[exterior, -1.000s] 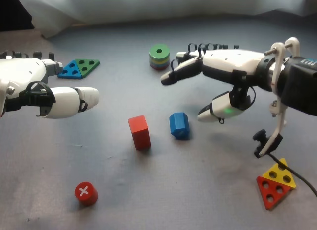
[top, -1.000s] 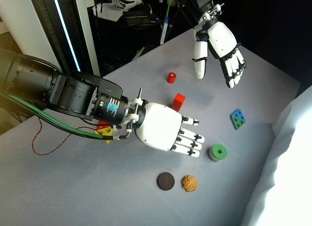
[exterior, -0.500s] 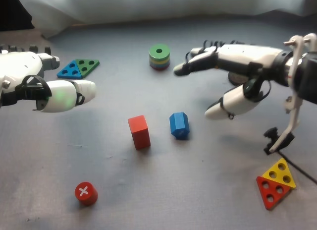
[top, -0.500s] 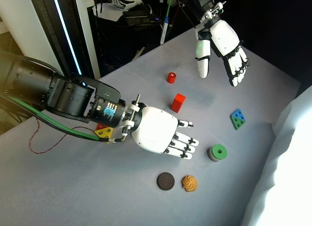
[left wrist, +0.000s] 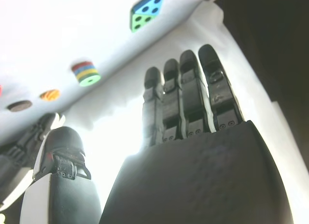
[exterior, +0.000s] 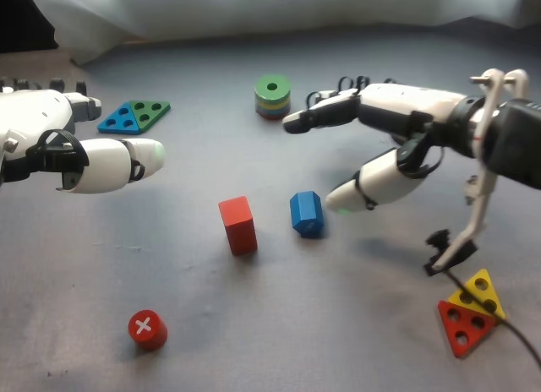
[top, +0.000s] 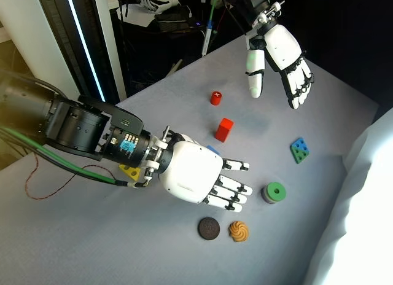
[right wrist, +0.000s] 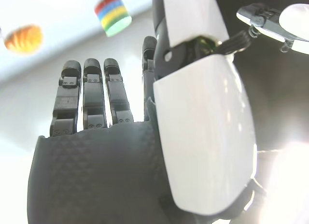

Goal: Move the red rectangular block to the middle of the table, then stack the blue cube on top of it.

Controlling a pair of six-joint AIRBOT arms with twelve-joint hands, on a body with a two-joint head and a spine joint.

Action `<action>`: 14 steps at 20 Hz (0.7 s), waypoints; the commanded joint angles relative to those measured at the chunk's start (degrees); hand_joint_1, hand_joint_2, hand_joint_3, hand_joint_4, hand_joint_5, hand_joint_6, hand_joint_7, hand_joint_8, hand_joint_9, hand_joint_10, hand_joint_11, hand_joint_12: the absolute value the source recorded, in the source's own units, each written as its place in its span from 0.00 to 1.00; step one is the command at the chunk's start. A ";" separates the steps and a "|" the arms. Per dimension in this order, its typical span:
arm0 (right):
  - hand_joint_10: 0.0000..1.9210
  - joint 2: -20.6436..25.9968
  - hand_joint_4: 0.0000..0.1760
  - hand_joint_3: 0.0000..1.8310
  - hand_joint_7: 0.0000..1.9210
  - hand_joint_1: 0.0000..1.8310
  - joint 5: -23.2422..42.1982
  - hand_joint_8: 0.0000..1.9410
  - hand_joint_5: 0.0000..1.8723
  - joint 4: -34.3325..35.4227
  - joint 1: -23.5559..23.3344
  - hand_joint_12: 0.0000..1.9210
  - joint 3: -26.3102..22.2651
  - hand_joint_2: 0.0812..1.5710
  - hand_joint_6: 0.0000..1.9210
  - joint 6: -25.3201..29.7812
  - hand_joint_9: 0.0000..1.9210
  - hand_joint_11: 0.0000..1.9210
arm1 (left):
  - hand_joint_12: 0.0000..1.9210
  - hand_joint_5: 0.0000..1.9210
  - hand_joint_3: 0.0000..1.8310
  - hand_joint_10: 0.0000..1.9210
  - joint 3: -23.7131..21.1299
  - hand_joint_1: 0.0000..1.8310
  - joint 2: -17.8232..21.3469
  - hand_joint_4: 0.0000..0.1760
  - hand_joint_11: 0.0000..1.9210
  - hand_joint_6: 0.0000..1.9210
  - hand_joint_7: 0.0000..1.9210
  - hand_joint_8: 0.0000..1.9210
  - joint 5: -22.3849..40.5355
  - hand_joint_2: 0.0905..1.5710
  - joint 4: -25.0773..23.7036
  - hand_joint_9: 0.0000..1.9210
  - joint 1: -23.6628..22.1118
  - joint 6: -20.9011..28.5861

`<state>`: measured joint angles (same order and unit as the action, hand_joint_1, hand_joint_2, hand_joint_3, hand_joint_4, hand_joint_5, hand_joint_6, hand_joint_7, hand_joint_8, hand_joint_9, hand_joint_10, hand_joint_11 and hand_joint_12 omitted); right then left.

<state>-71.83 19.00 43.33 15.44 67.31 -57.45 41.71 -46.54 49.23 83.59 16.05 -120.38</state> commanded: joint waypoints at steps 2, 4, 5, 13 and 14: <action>0.00 -0.14 1.00 0.00 0.00 0.66 6.10 0.00 0.22 1.35 -0.60 0.00 -0.04 0.59 0.00 -0.68 0.00 0.00 | 0.28 0.15 0.00 0.00 0.03 0.02 0.98 0.00 0.00 0.00 0.12 0.00 3.12 0.71 -3.21 0.11 -0.49 -0.13; 0.00 -1.29 1.00 0.00 0.00 0.64 6.36 0.00 0.22 3.62 -0.39 0.00 -0.04 0.58 0.01 -1.65 0.00 0.00 | 0.27 0.14 0.00 0.00 0.04 0.01 0.98 0.00 0.00 0.00 0.12 0.00 3.12 0.72 -3.11 0.11 -0.51 -0.13; 0.00 -1.75 1.00 0.00 0.00 0.63 6.77 0.00 0.23 4.36 0.01 0.00 -0.04 0.58 0.01 -1.96 0.00 0.00 | 0.25 0.13 0.00 0.00 0.04 0.00 0.98 0.00 0.00 0.00 0.11 0.00 3.12 0.72 -3.05 0.10 -0.52 -0.13; 0.00 -4.56 1.00 0.00 0.00 0.64 12.09 0.00 0.24 4.37 3.52 0.00 0.00 0.58 0.01 -2.70 0.00 0.00 | 0.27 0.14 0.00 0.00 0.19 0.02 0.98 0.00 0.00 0.00 0.12 0.00 3.12 0.73 -2.81 0.11 -0.56 -0.30; 0.00 -4.86 1.00 0.00 0.00 0.64 12.47 0.00 0.24 4.37 3.65 0.00 0.06 0.58 0.01 -2.74 0.00 0.00 | 0.27 0.14 0.00 0.00 0.22 0.02 0.98 0.00 0.00 0.00 0.12 0.00 3.11 0.73 -2.81 0.11 -0.56 -0.31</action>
<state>-77.12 26.35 49.10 19.35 67.29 -60.40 41.71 -46.54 49.17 84.27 16.05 -120.44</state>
